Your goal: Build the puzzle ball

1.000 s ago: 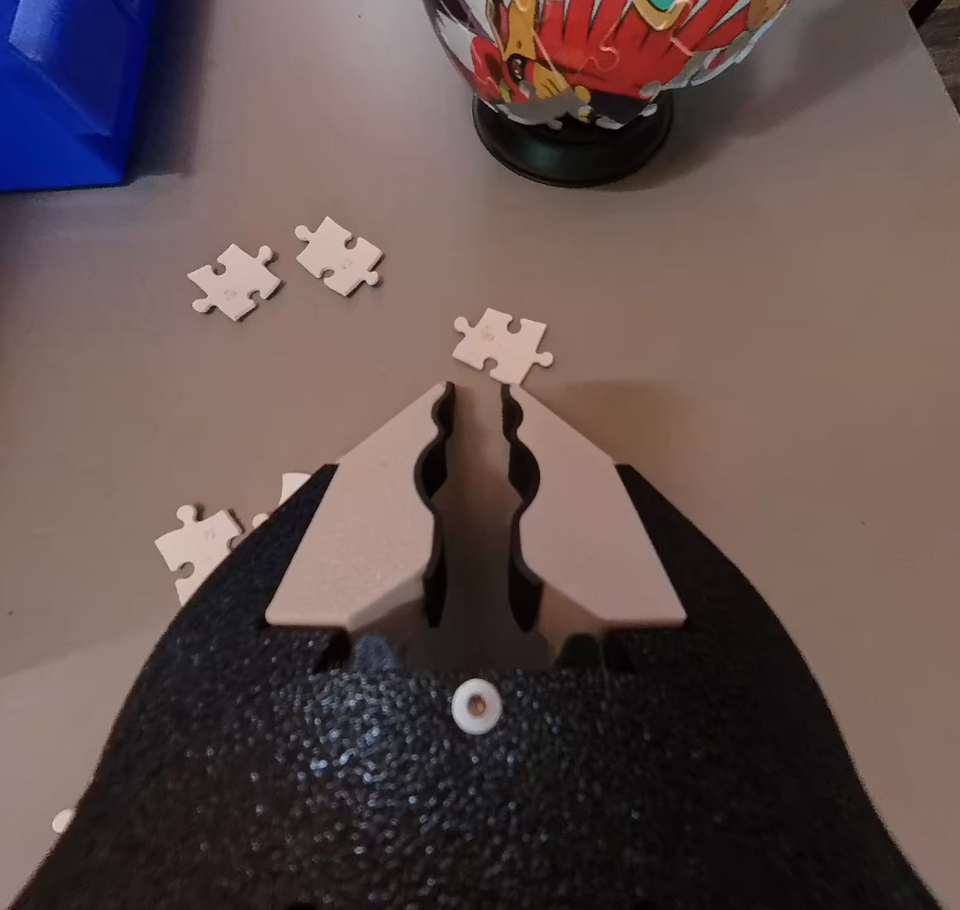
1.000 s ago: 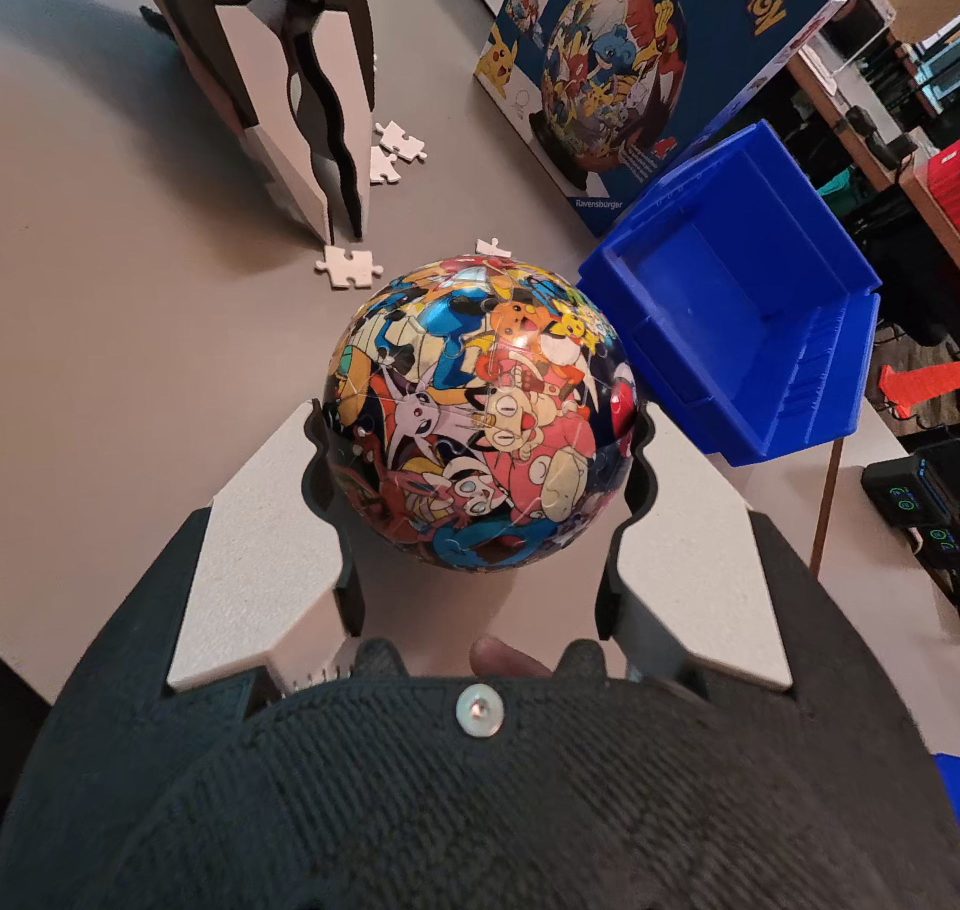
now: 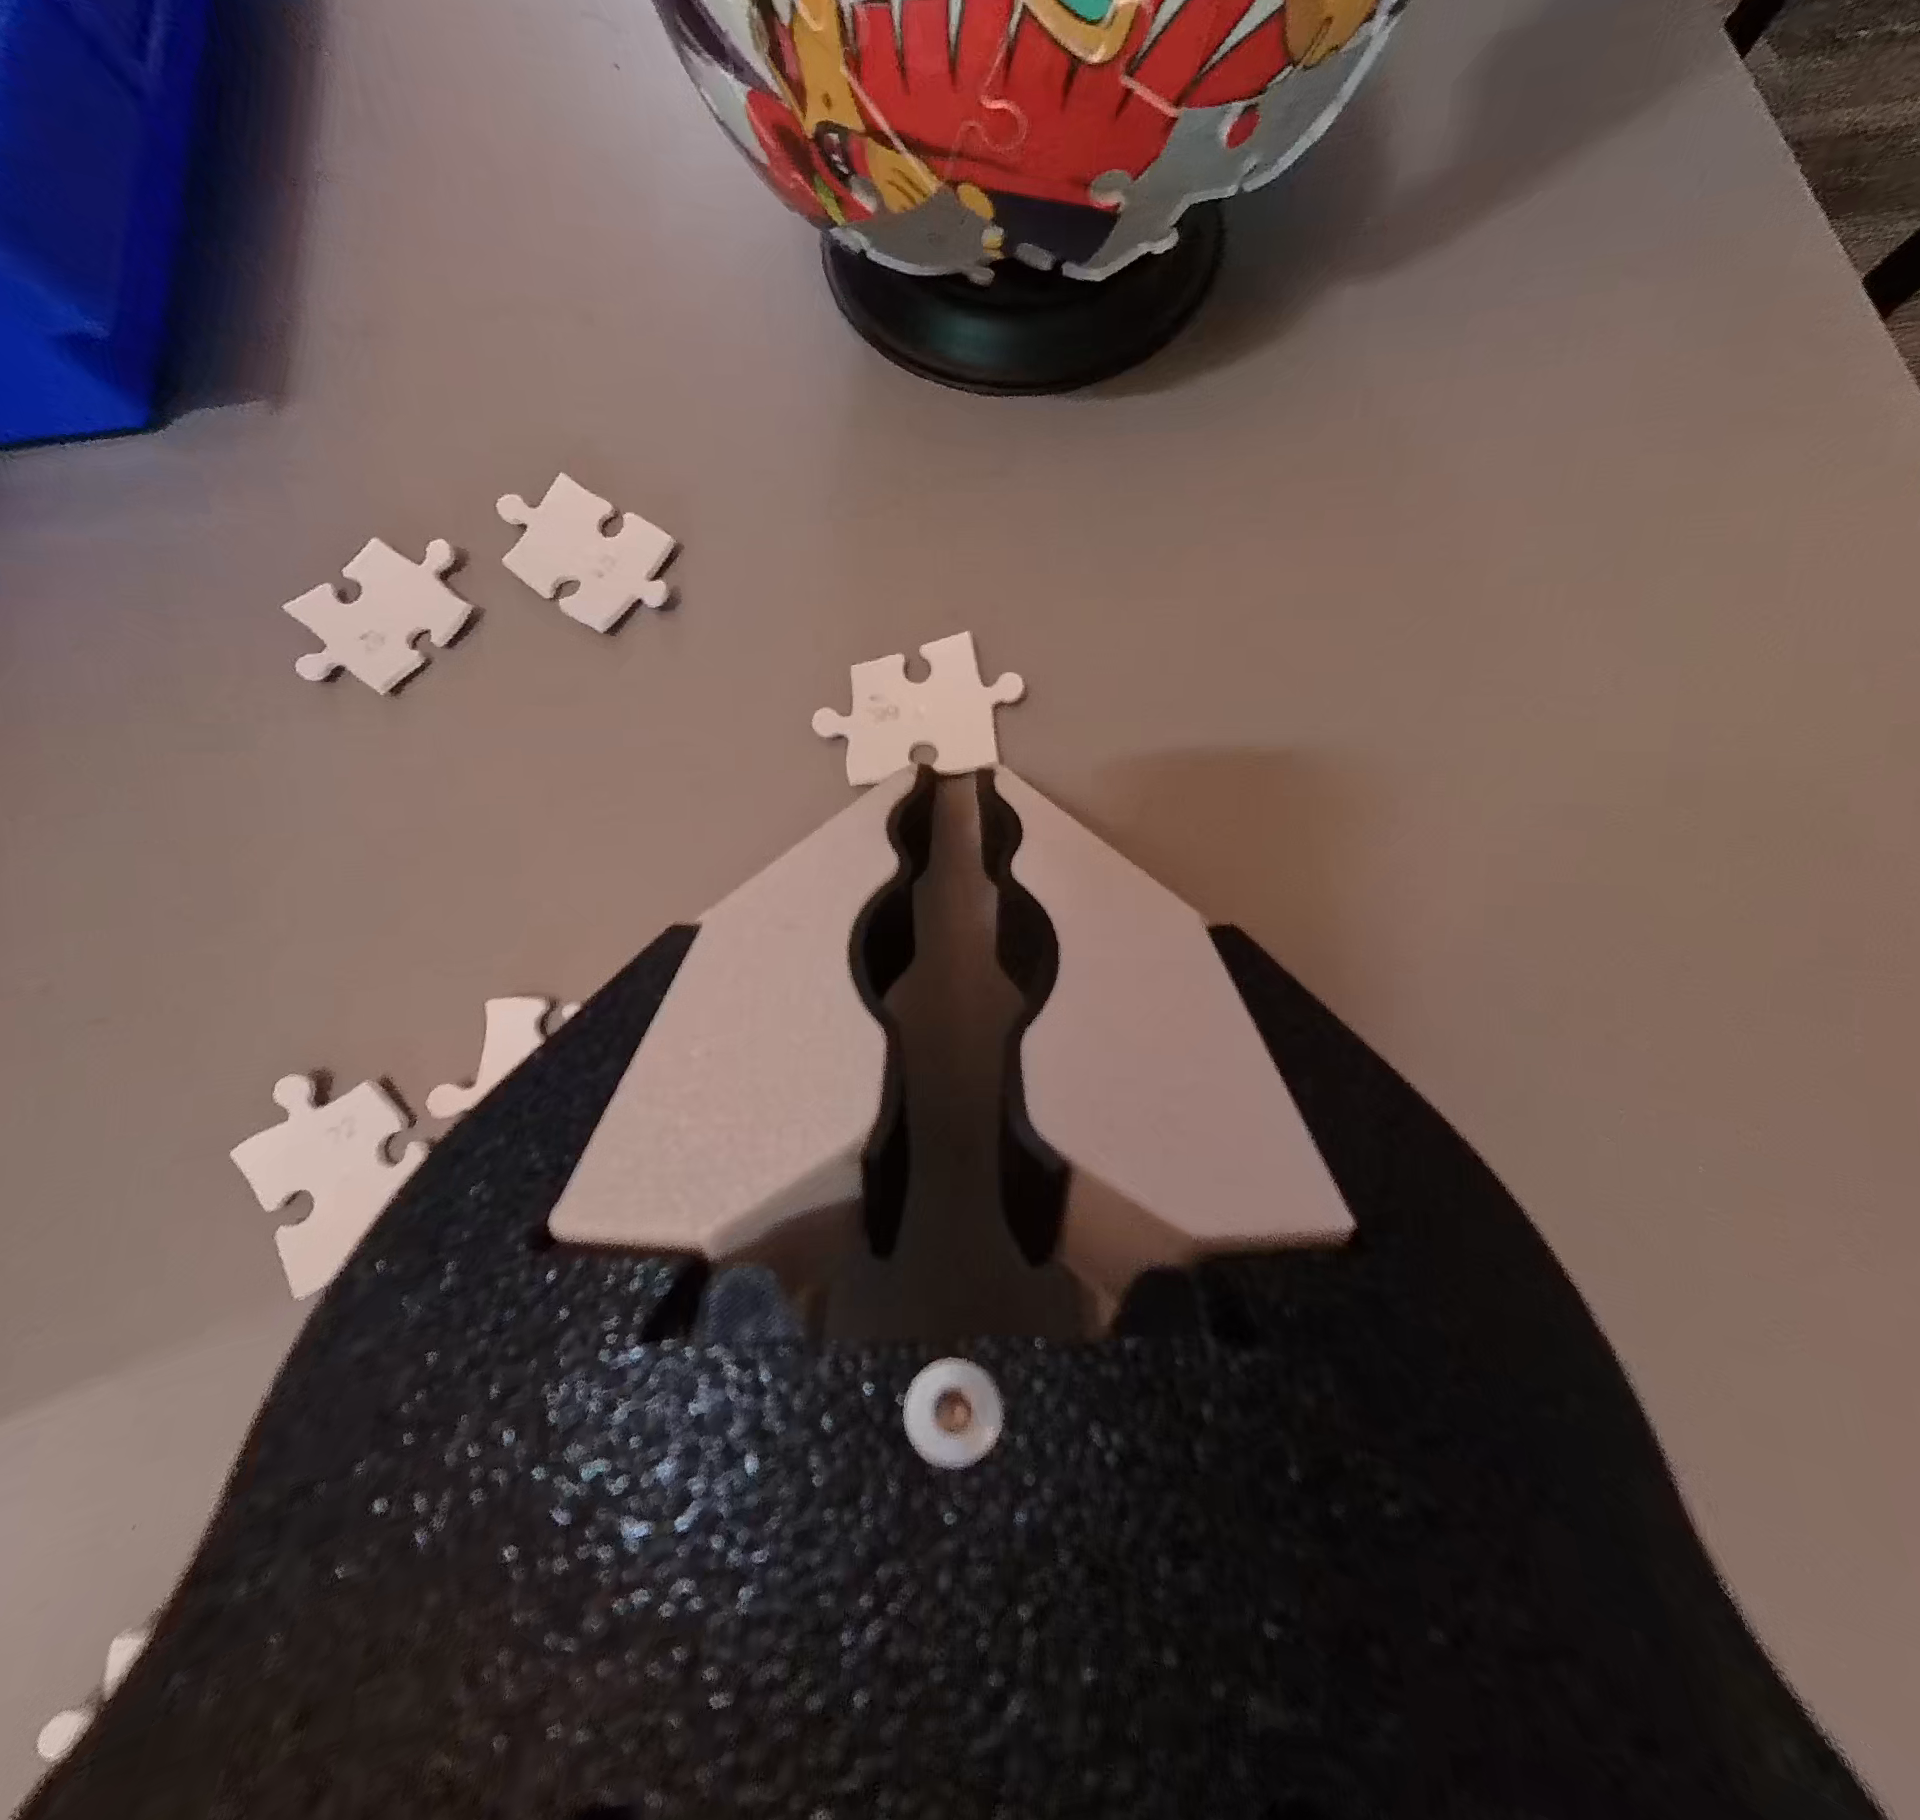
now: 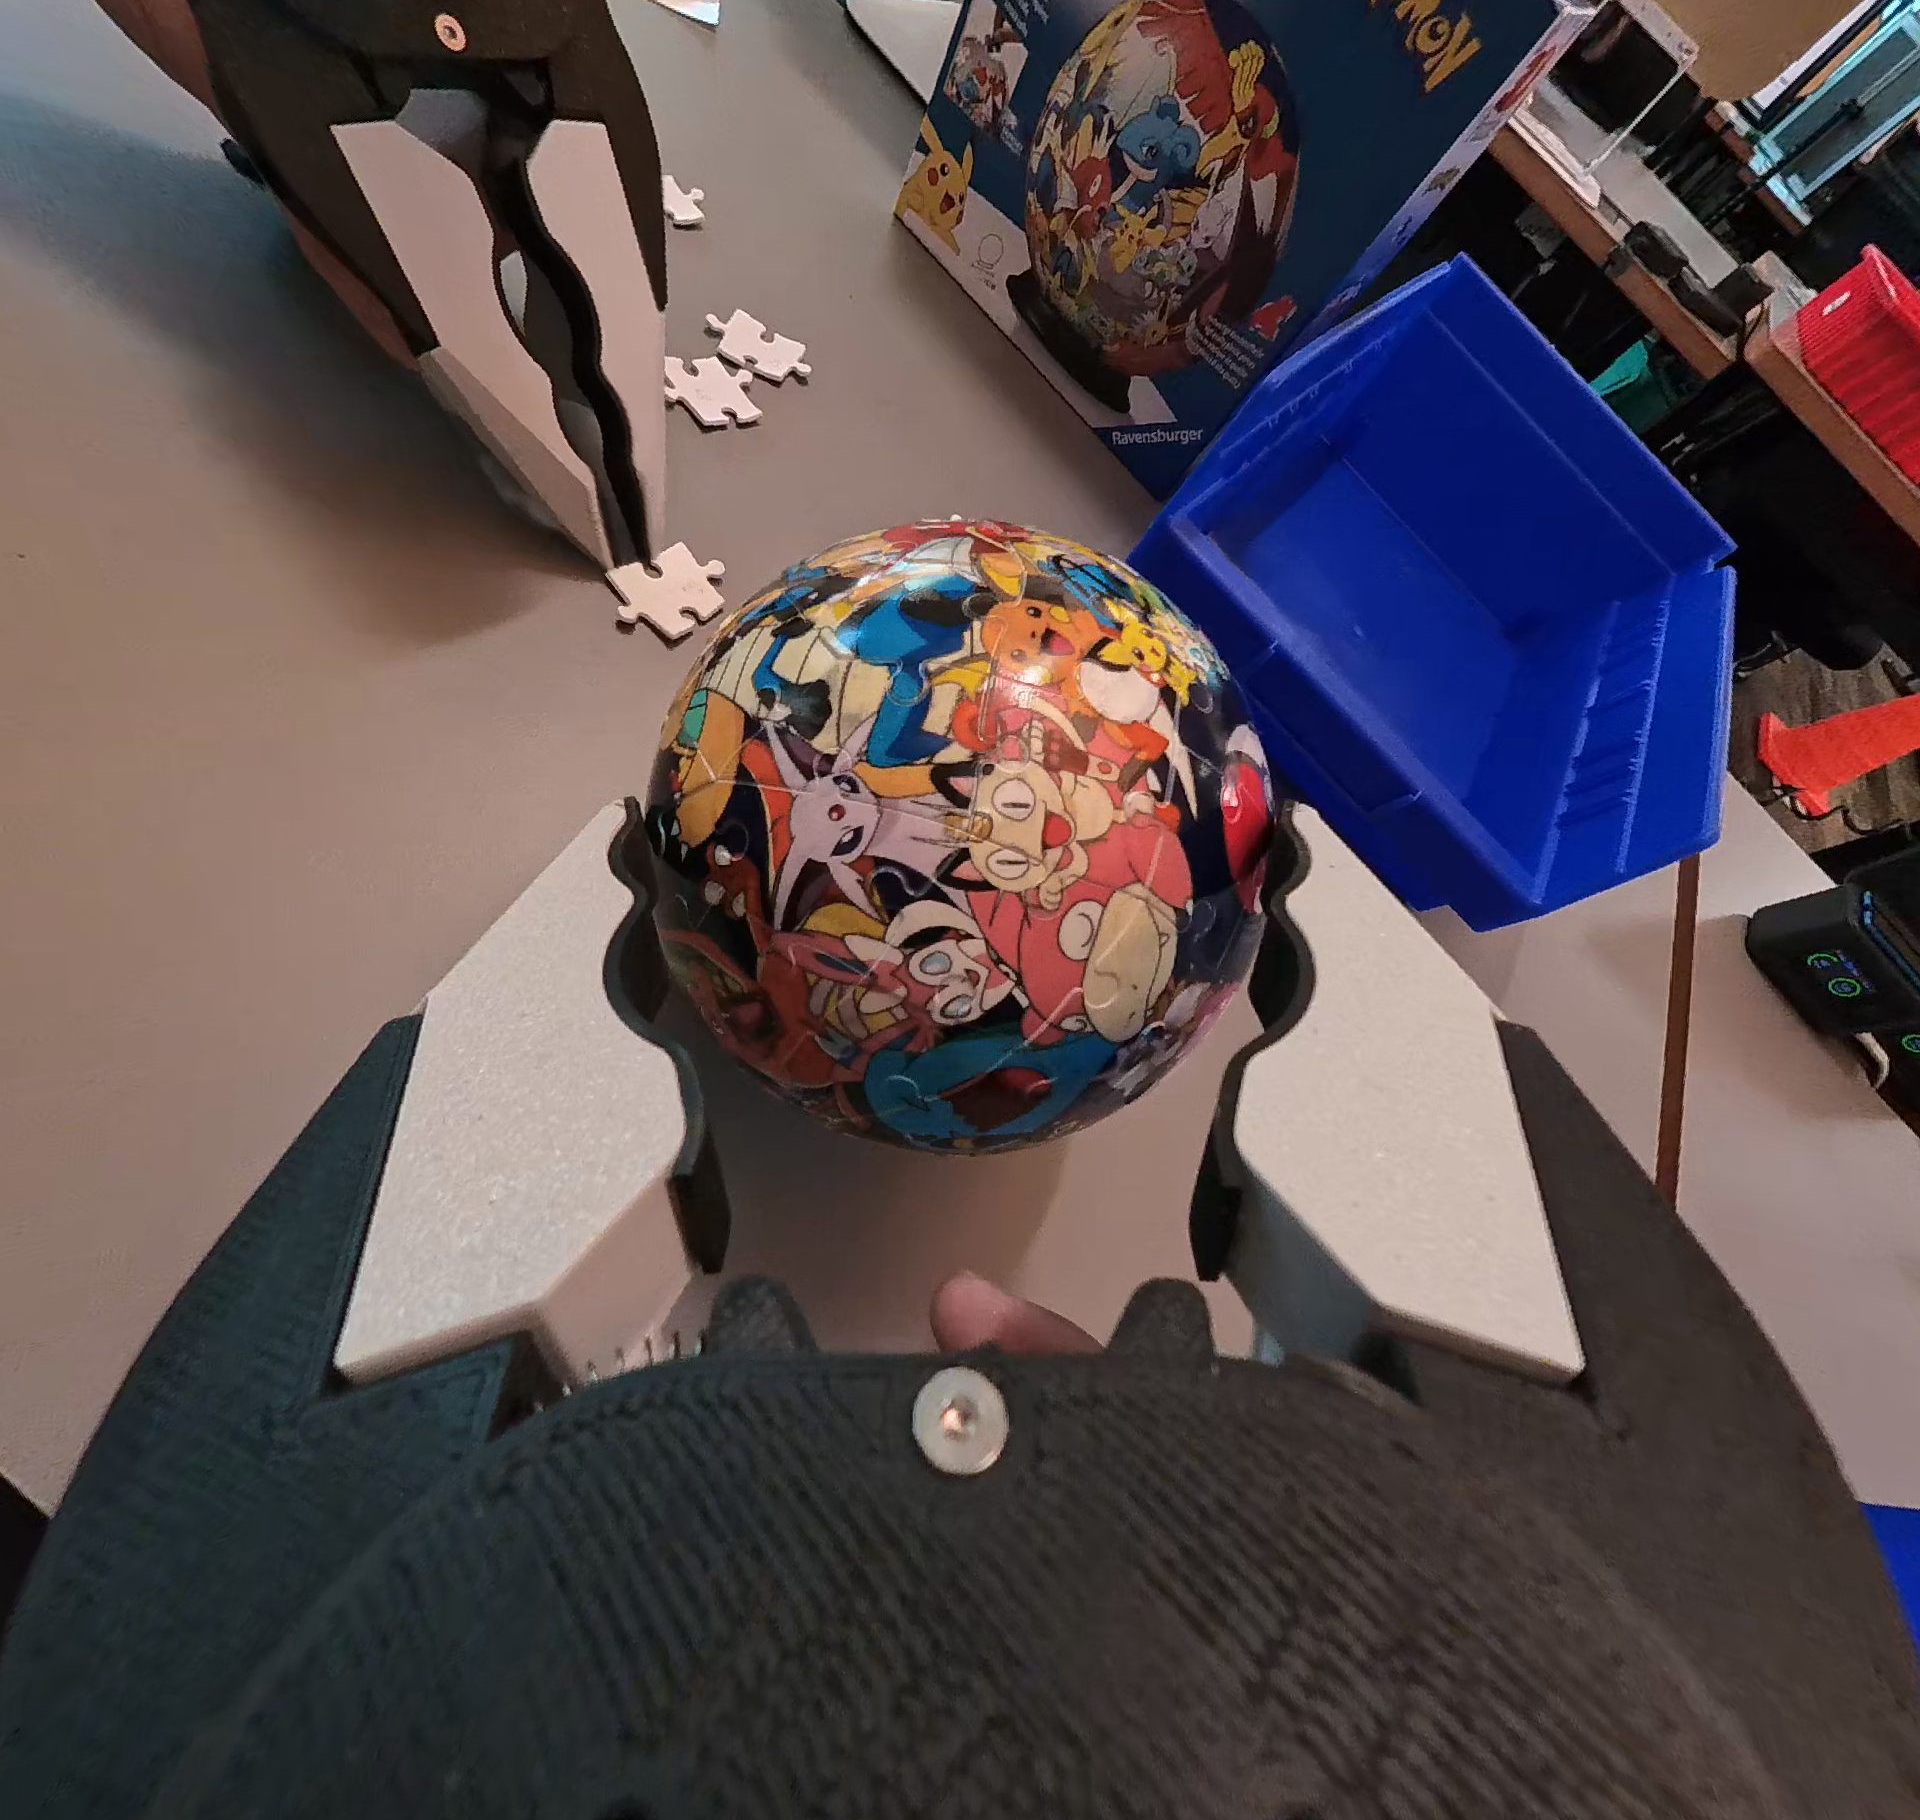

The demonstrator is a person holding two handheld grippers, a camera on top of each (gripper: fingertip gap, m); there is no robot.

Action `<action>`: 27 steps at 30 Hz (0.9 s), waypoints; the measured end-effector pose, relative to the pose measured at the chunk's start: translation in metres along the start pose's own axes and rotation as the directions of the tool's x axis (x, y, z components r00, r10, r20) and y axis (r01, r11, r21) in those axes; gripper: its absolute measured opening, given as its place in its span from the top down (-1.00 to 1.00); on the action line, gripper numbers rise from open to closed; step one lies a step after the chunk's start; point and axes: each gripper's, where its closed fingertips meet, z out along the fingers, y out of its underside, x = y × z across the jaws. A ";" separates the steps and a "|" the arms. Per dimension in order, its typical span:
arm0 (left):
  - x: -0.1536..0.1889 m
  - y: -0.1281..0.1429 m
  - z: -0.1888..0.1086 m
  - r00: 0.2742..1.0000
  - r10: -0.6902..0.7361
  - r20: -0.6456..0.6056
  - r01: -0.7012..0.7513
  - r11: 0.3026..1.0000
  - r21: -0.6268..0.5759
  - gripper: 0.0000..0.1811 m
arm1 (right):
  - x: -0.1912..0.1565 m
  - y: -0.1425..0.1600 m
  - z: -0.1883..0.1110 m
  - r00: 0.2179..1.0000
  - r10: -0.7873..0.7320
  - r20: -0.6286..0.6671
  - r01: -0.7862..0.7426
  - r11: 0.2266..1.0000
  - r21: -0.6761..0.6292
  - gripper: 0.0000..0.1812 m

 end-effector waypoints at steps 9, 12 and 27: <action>0.001 -0.006 -0.002 0.999 -0.032 -0.004 0.032 0.999 0.029 0.78 | -0.001 0.001 0.000 1.000 -0.002 -0.001 0.002 1.000 -0.004 -0.26; -0.007 -0.010 -0.005 0.997 -0.062 0.035 0.060 0.997 0.050 0.72 | 0.000 0.000 0.000 1.000 -0.007 0.003 0.007 1.000 0.000 -0.26; 0.002 -0.019 0.018 0.971 -0.225 0.073 0.226 0.974 0.007 0.76 | -0.001 0.000 0.000 1.000 -0.009 0.001 0.009 1.000 -0.022 -0.26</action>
